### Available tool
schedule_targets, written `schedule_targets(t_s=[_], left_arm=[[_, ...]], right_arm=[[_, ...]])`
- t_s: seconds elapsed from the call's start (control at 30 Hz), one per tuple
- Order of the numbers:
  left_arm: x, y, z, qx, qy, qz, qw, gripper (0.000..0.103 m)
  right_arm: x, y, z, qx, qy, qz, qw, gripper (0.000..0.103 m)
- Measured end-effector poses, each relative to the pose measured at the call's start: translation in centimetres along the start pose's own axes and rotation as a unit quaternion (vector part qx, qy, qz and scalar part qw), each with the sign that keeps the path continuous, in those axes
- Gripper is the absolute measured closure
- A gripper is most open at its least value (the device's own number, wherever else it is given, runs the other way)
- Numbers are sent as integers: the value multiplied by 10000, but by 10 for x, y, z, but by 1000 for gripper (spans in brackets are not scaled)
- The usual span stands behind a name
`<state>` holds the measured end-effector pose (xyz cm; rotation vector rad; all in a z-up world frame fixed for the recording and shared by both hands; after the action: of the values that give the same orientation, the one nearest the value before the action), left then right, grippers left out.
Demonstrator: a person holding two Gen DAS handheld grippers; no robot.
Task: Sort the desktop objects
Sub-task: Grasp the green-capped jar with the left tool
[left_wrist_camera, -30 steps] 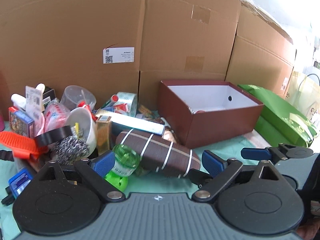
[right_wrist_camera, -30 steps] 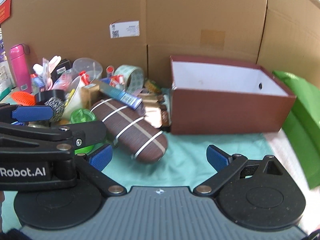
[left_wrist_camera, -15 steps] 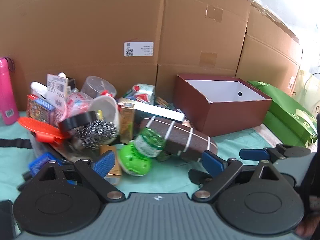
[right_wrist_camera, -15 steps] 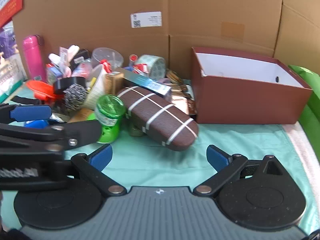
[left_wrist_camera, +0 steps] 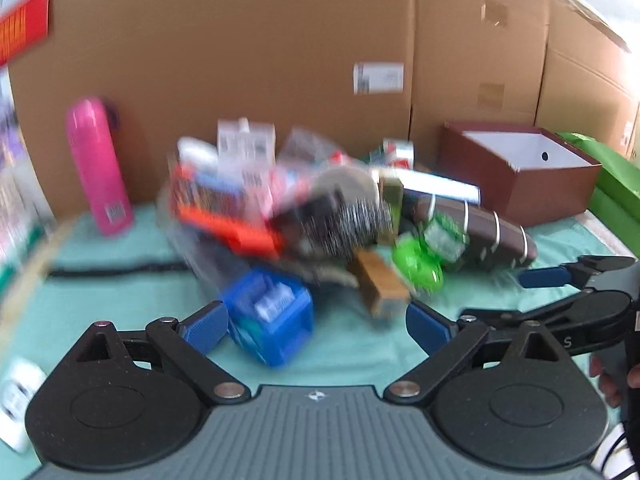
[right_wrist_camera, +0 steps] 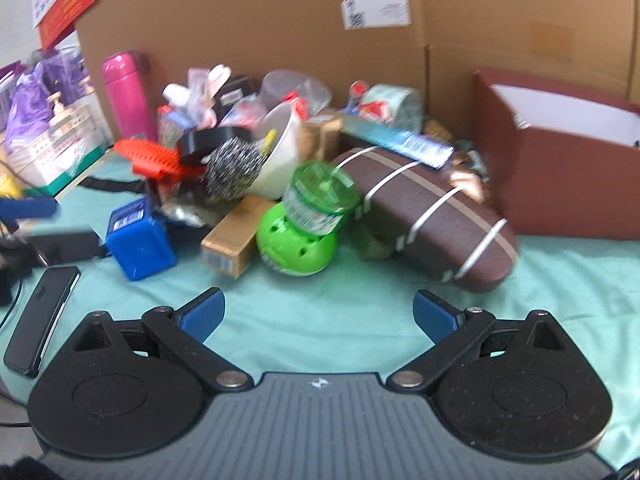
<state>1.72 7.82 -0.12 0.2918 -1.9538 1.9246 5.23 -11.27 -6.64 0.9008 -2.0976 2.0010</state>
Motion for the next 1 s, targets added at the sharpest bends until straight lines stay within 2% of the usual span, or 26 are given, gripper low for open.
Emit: schedule_targets(t_s=[0.1,0.27,0.37,0.43,0.5,0.73,0.83,0.9,1.0], left_arm=[[-16,11,2,333,164,-187,9991,5],[-28,-4,13,281,454,43,9986,5],[-40,-16,27,327,817,114,9961,5],[-48,-21,40,272,1104,177,9934,5],[-57,-24,53,135,1341,218,9906,6],[-86,-32,70,-26,1619,228,9865,7],[-99,-33,71,46,1727,120,9849,15],[-107,-32,72,35,1762,13,9844,27],[-118,-31,74,32,1743,-151,9846,31]], right_arm=[[-7,6,-4,153,-87,32,9998,5],[-13,7,0,182,-23,199,9996,6],[-17,5,3,94,19,361,9993,6],[-20,4,4,115,17,435,9990,10],[-23,3,5,111,-27,495,9987,21],[-31,-4,12,-124,-160,740,9970,25],[-36,-6,14,-286,-296,812,9959,32],[-40,-8,14,-333,-388,834,9952,35],[-44,-11,12,-392,-496,913,9938,39]])
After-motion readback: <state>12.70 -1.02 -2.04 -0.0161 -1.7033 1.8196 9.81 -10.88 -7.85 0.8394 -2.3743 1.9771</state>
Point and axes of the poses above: each gripper's, at about its wrist camera, not at the fingertips, and x roughly against the way its jaws point, z to its right, y to its underside, the point moved 2 cm from there along -x, roughly the way its jaws point, and after that the axes turned 12 degrees about z, right-handed, at the moved point
